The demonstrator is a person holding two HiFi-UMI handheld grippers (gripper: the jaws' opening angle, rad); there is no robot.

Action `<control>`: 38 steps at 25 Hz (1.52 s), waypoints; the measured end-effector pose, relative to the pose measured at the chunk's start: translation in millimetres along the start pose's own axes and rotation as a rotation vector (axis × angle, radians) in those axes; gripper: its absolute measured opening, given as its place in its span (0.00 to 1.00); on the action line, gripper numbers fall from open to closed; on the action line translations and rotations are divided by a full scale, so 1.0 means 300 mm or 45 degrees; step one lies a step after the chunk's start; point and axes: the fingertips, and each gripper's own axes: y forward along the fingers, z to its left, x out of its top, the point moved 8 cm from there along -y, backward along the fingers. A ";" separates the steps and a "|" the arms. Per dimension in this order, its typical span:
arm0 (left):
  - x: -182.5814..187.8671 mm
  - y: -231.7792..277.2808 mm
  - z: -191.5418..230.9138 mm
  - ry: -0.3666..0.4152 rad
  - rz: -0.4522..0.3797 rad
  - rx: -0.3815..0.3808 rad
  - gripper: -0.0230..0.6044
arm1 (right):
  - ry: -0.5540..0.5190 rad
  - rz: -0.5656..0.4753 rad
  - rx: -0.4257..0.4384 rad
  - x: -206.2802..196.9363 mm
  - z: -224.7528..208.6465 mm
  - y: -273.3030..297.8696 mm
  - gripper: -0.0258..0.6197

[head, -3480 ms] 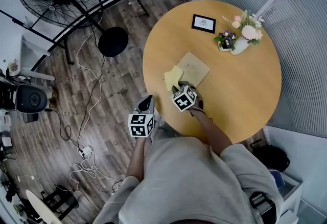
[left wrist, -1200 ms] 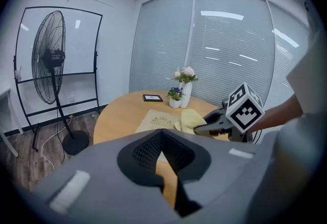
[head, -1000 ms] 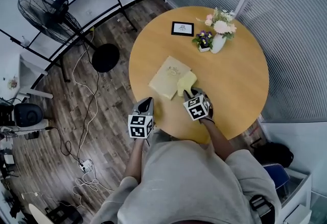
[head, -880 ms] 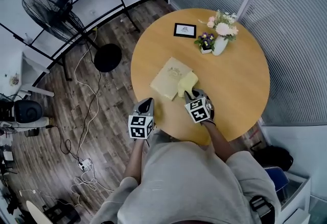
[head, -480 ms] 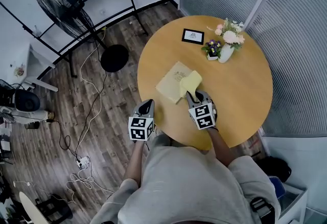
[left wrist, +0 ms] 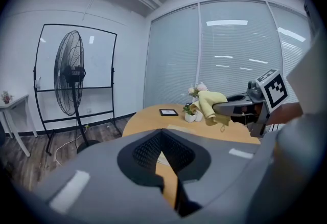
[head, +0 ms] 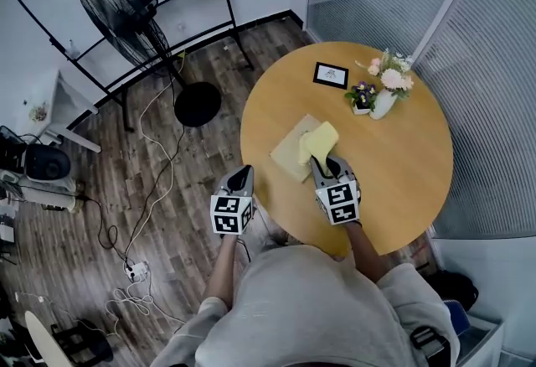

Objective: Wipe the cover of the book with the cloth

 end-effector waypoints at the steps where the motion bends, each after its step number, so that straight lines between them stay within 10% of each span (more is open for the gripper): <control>1: 0.001 -0.007 0.015 0.004 -0.003 0.006 0.05 | -0.002 -0.010 0.000 0.011 0.011 0.004 0.14; 38: 0.022 -0.292 0.322 -0.037 -0.108 0.331 0.05 | -0.115 -0.151 0.152 0.228 0.241 0.140 0.14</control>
